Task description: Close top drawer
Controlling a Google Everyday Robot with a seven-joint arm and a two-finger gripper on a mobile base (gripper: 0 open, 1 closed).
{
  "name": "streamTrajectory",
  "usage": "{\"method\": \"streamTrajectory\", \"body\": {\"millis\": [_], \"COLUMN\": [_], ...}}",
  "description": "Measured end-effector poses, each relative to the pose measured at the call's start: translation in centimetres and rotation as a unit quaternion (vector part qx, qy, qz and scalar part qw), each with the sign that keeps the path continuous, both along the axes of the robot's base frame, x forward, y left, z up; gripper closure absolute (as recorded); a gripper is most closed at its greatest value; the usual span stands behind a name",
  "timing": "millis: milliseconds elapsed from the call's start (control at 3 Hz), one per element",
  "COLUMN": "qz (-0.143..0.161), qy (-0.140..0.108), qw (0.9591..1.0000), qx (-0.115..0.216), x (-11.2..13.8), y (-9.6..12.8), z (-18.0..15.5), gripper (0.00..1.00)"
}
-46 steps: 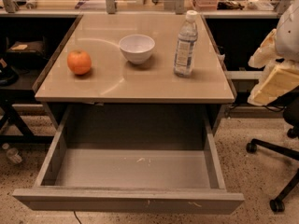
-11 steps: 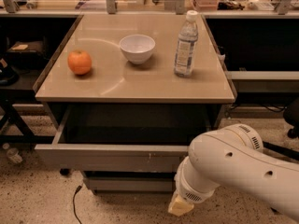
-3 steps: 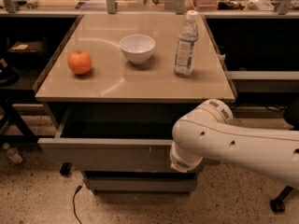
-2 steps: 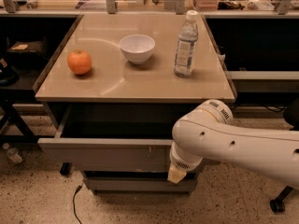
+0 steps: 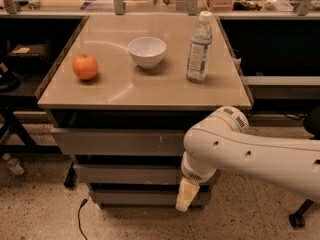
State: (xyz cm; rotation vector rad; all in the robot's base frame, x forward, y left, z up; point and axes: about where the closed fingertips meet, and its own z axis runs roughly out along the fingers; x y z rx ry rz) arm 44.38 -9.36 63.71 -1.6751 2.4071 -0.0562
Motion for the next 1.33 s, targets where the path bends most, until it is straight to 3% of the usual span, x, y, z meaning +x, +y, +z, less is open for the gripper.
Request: {"method": "streamTrajectory", "body": {"millis": [333, 1333], "qz": [0.000, -0.010], "qy": [0.000, -0.007], "qw": [1.0000, 0.9999], "qx": [0.000, -0.006], "x": [0.00, 0.41], "y": [0.00, -0.28], "z": [0.00, -0.04], "gripper": [0.18, 0.88]}}
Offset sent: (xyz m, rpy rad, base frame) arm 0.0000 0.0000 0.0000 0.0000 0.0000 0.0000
